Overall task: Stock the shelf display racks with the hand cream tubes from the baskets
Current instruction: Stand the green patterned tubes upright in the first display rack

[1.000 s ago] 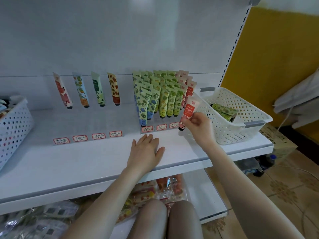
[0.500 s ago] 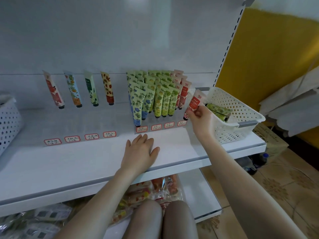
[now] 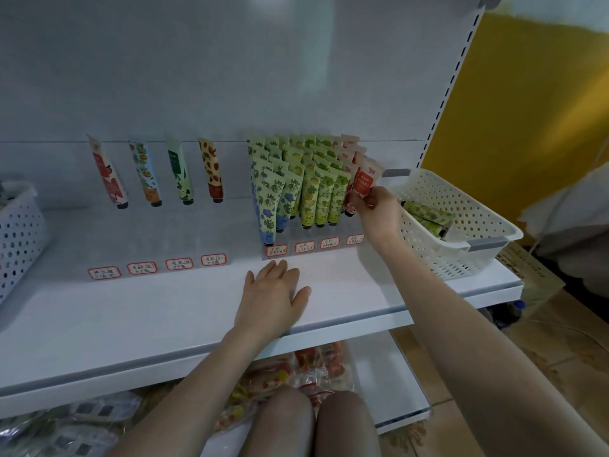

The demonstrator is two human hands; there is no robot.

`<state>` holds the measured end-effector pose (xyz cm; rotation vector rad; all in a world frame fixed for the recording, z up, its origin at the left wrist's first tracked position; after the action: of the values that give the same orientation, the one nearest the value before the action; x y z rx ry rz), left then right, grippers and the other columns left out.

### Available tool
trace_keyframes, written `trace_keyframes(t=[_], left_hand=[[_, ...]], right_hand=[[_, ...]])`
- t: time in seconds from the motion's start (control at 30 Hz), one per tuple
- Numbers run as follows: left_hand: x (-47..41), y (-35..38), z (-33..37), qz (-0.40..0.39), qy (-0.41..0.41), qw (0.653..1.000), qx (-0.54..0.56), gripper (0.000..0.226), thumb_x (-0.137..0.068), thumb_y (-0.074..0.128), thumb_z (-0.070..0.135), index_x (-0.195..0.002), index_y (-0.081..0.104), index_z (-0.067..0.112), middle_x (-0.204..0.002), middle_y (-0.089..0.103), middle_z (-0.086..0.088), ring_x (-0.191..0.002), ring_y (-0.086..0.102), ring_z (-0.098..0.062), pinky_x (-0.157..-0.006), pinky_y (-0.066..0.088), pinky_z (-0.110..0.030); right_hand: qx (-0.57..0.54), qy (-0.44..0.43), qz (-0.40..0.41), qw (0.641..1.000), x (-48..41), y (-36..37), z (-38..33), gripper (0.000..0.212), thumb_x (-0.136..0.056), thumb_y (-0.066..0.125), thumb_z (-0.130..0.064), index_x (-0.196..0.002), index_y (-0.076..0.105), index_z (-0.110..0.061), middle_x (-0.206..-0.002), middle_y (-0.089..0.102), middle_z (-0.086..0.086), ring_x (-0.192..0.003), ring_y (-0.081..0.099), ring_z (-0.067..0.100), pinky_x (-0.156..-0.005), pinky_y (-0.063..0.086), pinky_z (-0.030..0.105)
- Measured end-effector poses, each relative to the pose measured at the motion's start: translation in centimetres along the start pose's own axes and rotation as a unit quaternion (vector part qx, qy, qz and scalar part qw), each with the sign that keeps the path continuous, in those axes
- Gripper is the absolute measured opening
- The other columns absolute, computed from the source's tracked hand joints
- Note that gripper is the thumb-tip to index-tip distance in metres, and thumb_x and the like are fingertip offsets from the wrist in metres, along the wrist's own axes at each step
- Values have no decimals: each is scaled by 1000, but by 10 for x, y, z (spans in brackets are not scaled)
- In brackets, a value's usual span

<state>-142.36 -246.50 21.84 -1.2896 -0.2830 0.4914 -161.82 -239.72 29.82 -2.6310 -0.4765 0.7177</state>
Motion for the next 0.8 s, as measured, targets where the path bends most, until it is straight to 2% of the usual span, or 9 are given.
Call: trace_keyframes(t=[0.07, 0.17, 0.3, 0.4, 0.47, 0.63, 0.73, 0.8], left_hand=[[0, 0, 0, 6, 4, 1000, -4, 45, -97, 30, 45, -131, 45, 20, -147, 37, -1, -139, 24, -20, -111, 21, -42], [0, 0, 0, 8, 4, 1000, 4, 43, -97, 31, 44, -129, 47, 20, -144, 39, -1, -138, 26, -21, -110, 22, -43], [-1, 0, 0, 17, 8, 1000, 2, 40, -97, 32, 44, -123, 49, 19, -133, 46, 1, -131, 33, -21, -106, 28, -42], [-2, 1, 0, 11, 5, 1000, 9, 40, -97, 32, 44, -124, 49, 19, -137, 44, 0, -134, 30, -21, -108, 26, -43], [-2, 2, -1, 7, 3, 1000, 9, 40, -97, 31, 44, -123, 49, 20, -138, 43, 0, -134, 30, -21, -108, 26, -44], [-2, 1, -1, 10, 2, 1000, 8, 40, -96, 32, 44, -122, 50, 20, -136, 45, 0, -131, 32, -21, -106, 28, -44], [-2, 1, -1, 11, 5, 1000, 8, 40, -96, 31, 44, -123, 50, 20, -136, 44, 1, -131, 32, -20, -107, 28, -44], [-2, 1, -1, 6, 3, 1000, 11, 41, -97, 31, 44, -125, 48, 20, -140, 41, 0, -134, 29, -20, -109, 25, -45]], right_hand=[[-10, -3, -13, 1000, -1, 4, 1, 5, -89, 58, -7, -87, 61, -3, -68, 54, 1, -56, 42, 0, -44, 30, 7], [-7, -1, -25, 1000, -3, 8, 3, 12, -90, 57, -6, -79, 51, -7, -59, 44, -9, -54, 39, 1, -43, 30, 8], [5, 4, -25, 1000, -5, 10, 12, 14, -88, 59, -6, -76, 51, -6, -56, 45, -5, -51, 37, 3, -41, 28, 11], [11, -2, -24, 1000, -5, 12, 14, 9, -88, 60, -8, -83, 61, -1, -68, 56, 6, -54, 45, 11, -43, 25, 12], [15, -5, -22, 1000, -5, 12, 16, 14, -88, 59, -10, -90, 63, 4, -76, 59, 7, -65, 52, 17, -48, 31, 16], [5, -13, -22, 1000, 0, 12, 18, 15, -88, 60, -9, -93, 62, 4, -81, 63, 8, -73, 56, 19, -55, 37, 24], [1, -1, -25, 1000, 1, 12, 20, 16, -88, 60, -10, -97, 62, 3, -85, 64, 8, -76, 58, 21, -66, 44, 29], [-5, 0, -28, 1000, 0, 12, 20, 16, -88, 61, -11, -96, 62, 3, -85, 66, 10, -75, 59, 21, -63, 44, 29]])
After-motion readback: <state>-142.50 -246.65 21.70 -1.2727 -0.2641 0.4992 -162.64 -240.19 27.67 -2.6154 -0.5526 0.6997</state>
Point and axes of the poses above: each hand's wrist, its own x-axis away from the middle knuckle, its own y-axis out of the palm, z = x × y, the point moved 4 cm from there along -x, towards the middle knuckle
